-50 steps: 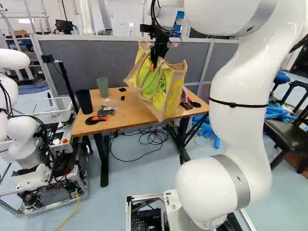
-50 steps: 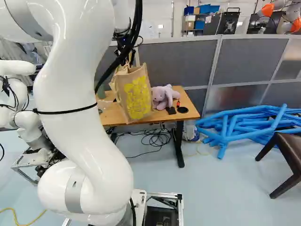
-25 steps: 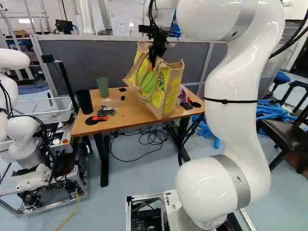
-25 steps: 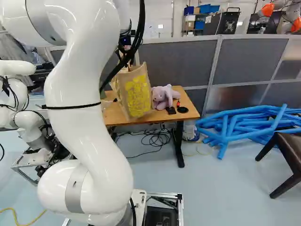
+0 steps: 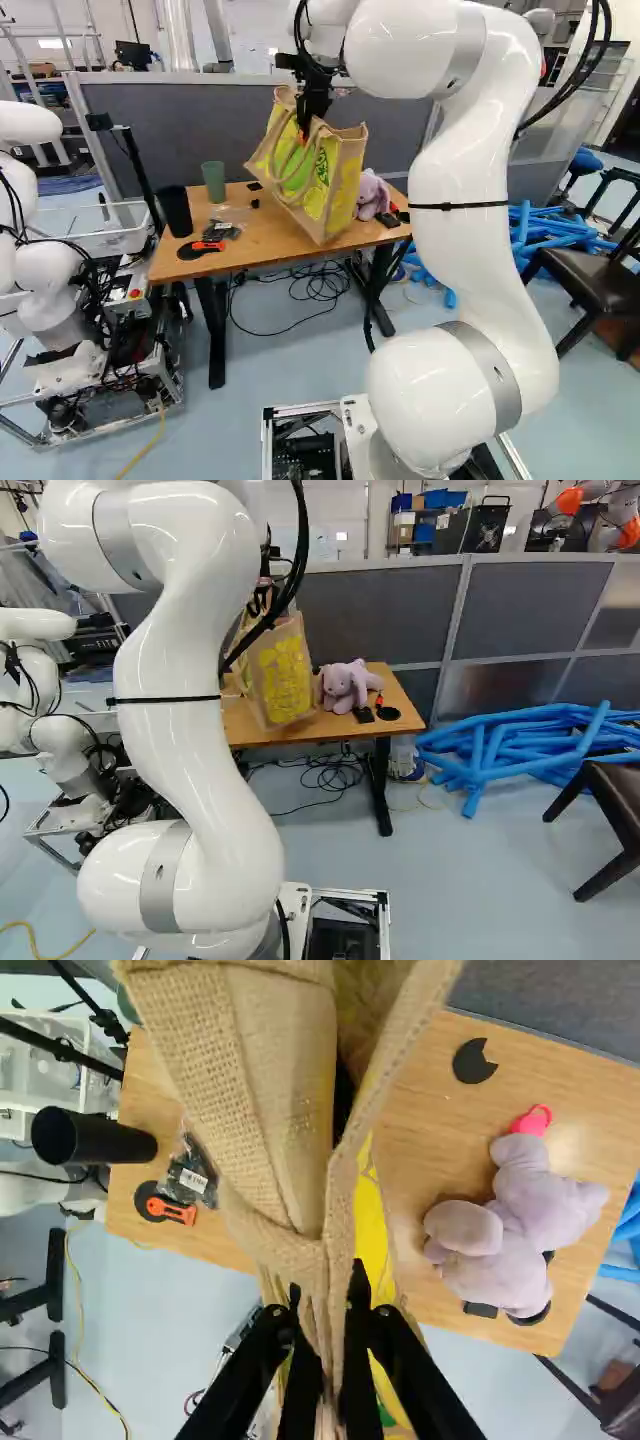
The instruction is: Pick up the bag on the ground and place it on the table
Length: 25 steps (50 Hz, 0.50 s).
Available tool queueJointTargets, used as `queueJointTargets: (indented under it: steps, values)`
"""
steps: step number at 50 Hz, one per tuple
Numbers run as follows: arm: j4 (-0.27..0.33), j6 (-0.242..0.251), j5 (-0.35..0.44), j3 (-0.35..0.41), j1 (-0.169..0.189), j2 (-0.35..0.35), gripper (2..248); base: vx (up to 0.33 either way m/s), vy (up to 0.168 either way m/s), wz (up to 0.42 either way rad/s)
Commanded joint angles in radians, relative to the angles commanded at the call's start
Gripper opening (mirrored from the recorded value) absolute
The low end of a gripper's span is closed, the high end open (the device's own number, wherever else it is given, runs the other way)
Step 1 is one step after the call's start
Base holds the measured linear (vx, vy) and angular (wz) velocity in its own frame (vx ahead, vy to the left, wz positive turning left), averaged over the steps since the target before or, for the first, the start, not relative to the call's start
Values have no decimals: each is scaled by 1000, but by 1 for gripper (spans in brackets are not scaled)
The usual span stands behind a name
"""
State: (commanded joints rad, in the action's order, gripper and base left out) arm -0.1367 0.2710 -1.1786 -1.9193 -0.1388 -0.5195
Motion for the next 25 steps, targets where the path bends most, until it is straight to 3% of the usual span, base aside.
queueJointTargets:
  steps: [10,25]
  values:
    - [0,-103,0,-46,-6,-33,22,0,0,0]
    - [0,-260,0,-55,-7,-39,22,0,0,0]
